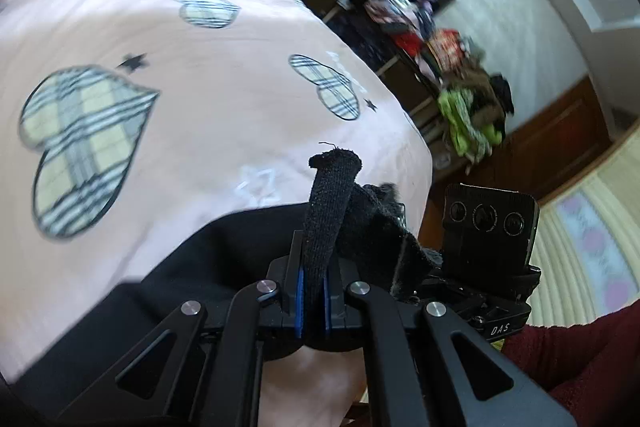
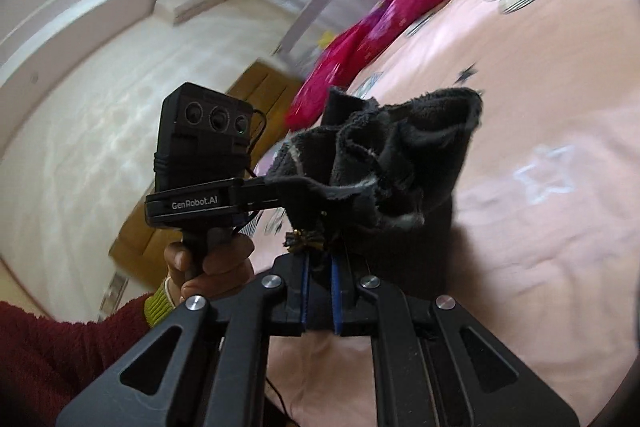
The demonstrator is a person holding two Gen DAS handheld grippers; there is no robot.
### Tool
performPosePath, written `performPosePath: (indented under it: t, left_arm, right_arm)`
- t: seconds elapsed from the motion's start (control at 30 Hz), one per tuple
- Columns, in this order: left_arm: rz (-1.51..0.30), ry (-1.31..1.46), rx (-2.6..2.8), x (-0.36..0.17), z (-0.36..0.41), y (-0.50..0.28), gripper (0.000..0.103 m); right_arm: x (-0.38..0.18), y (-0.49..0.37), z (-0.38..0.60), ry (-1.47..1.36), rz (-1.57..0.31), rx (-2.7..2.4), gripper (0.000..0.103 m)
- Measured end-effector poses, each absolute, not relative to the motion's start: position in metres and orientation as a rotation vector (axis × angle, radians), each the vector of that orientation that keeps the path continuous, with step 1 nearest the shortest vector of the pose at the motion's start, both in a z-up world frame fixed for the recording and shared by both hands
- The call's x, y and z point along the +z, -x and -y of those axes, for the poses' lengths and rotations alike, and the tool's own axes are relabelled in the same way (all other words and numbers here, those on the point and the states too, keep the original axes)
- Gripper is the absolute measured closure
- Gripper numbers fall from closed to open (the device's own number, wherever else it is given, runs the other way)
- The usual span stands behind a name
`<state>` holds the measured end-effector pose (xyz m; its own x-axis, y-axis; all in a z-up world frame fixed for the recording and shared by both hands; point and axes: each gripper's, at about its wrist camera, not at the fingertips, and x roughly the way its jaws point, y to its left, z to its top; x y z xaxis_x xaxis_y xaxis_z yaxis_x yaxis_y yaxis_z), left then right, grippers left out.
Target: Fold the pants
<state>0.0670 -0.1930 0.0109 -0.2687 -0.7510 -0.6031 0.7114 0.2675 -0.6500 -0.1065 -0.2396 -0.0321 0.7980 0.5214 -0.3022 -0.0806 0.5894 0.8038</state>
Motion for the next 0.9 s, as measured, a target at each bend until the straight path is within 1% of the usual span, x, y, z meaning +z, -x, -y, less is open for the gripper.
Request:
performPosePath:
  t: [0.23, 0.5, 0.83, 0.9]
  left_arm:
    - [-1.221, 0.193, -1.293, -0.025, 0.118, -0.087, 0.099]
    - [-1.196, 0.308, -1.21, -0.049, 0.075, -0.094, 0.1]
    - [-1.24, 0.376, -1.024, -0.095, 0.013, -0.089, 0.099]
    - [-1.245, 0.387, -0.984, -0.101, 0.004, -0.084, 0.098]
  right_arm:
    - [-0.048, 0.065, 0.204, -0.799, -0.695, 0.481, 0.093]
    - [-0.052, 0.039, 0.184, -0.693, -0.796, 0.534, 0.093]
    - [-0.071, 0.014, 0.141, -0.516, -0.943, 0.565, 0.093]
    - [-0.079, 0.009, 0.135, -0.497, -0.982, 0.567, 0.091]
